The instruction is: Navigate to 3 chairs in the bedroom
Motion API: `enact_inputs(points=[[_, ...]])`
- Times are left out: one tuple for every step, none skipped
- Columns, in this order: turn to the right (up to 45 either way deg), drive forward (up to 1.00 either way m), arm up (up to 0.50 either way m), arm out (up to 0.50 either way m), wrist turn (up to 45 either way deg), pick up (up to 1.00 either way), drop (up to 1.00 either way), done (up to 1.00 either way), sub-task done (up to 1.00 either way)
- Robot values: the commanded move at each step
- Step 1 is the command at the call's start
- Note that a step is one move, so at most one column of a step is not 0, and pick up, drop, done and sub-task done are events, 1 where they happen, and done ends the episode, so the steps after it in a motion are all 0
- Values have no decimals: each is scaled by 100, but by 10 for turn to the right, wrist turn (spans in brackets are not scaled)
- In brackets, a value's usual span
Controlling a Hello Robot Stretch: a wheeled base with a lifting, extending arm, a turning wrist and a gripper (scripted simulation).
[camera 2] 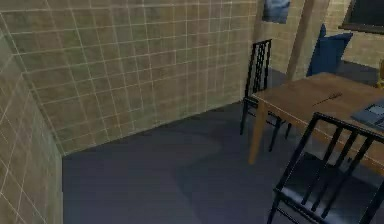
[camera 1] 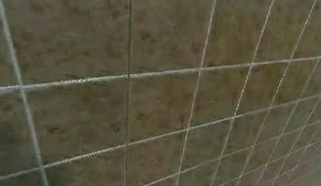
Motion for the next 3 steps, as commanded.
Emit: enact_inputs(points=[[450,0,0,0,0,0,0,0,0],[450,0,0,0,0,0,0,0,0],[450,0,0,0,0,0,0,0,0]])
